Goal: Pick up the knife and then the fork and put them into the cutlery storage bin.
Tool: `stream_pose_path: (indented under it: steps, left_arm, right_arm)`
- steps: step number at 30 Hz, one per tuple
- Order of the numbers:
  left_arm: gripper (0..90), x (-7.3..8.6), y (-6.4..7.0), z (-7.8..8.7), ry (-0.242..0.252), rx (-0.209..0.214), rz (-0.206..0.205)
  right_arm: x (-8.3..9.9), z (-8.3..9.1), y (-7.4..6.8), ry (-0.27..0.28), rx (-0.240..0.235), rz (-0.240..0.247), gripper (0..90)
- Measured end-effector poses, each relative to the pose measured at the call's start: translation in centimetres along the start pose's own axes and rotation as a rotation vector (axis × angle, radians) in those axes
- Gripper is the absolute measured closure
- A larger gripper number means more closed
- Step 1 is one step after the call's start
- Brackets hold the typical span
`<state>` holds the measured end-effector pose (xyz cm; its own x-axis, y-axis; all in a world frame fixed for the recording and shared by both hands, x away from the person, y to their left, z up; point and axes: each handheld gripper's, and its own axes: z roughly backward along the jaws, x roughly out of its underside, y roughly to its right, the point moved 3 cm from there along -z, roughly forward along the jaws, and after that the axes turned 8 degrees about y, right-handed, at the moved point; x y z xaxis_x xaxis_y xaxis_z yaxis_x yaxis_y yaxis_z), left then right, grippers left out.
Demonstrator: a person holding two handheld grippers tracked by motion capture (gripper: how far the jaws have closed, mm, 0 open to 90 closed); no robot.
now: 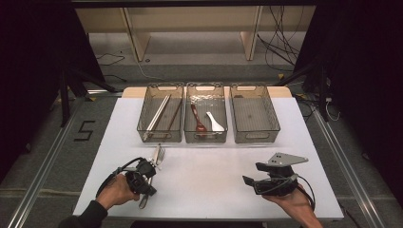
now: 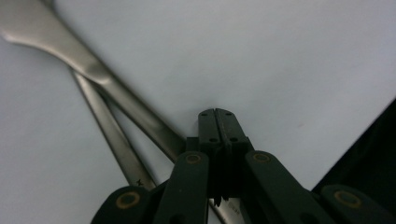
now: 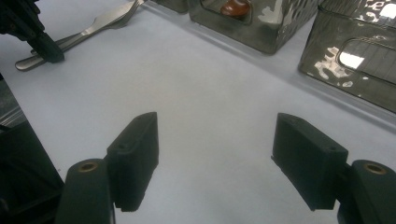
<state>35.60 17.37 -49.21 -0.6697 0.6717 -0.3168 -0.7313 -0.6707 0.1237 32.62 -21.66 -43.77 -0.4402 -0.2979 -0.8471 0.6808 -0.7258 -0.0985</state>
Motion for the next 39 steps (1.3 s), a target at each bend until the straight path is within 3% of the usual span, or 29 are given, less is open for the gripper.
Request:
stream_pose_path:
  steps: [3, 7, 19, 25, 26, 28, 34, 39]
  left_arm:
    - [89.2, 0.4, -0.7, 0.2, -0.005, 0.007, 0.033]
    - [89.2, 0.9, -1.4, 0.5, -0.034, -0.017, 0.034]
    - [89.1, 1.6, -3.5, 1.1, -0.053, -0.135, 0.055]
    - [88.9, 1.7, -3.9, 1.2, -0.045, -0.148, 0.061]
    - [88.8, 1.7, -3.9, 1.3, -0.036, -0.133, 0.07]
    - [84.4, 1.6, -3.9, 1.6, -0.022, -0.11, 0.078]
    - [68.6, 1.2, -4.4, 3.1, 0.043, -0.144, 0.119]
    - [49.9, 1.3, -5.0, 2.9, 0.042, -0.128, 0.173]
  right_arm:
    - [0.0, 0.0, 0.0, 0.0, -0.002, 0.0, 32.3]
    - [0.0, 0.0, 0.0, -0.002, -0.001, 0.004, 32.3]
    - [-0.1, -0.1, -0.2, -0.004, -0.004, 0.011, 32.4]
    - [-0.1, -0.1, -0.2, -0.006, -0.005, 0.011, 32.4]
    - [-0.1, -0.1, -0.2, -0.006, -0.006, 0.011, 32.4]
    - [-0.1, -0.2, -0.2, -0.005, -0.006, 0.014, 32.4]
    - [-0.1, -0.2, -0.2, -0.006, -0.008, 0.011, 32.4]
    - [-0.1, -0.2, -0.2, -0.007, -0.009, 0.011, 32.4]
